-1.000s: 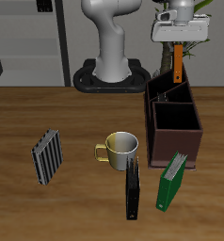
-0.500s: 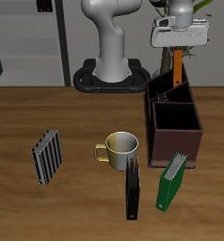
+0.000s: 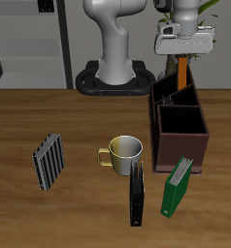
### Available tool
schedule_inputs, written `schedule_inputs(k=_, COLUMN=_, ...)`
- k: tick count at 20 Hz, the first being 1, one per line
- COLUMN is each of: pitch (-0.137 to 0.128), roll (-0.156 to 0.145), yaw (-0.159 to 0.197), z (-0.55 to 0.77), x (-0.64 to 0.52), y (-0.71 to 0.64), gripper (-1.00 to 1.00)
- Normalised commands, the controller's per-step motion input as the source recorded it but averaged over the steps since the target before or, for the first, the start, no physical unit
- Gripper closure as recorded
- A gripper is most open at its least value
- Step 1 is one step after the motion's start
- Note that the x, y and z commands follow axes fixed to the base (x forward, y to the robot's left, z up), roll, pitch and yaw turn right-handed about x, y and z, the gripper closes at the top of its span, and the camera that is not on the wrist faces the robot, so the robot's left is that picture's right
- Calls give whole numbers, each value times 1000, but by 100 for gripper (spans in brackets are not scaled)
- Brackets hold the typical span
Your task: Place the yellow book into the left desk caddy's front compartment and place the orange book into the left desk caddy's left compartment and place the black book into the left desk caddy's back compartment
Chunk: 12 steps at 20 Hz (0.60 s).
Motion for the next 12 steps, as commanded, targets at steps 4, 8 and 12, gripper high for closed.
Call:
schedule_inputs(k=4, pitch=36, roll=-6, yaw=2, z=-95, x=83, y=1, gripper=100)
schedule_inputs(k=8, pitch=60, roll=1, yaw=-6, z=-162, x=54, y=-7, gripper=100)
schedule_inputs(k=12, pitch=139, roll=-9, yaw=-70, z=-214, x=219, y=-146, gripper=100)
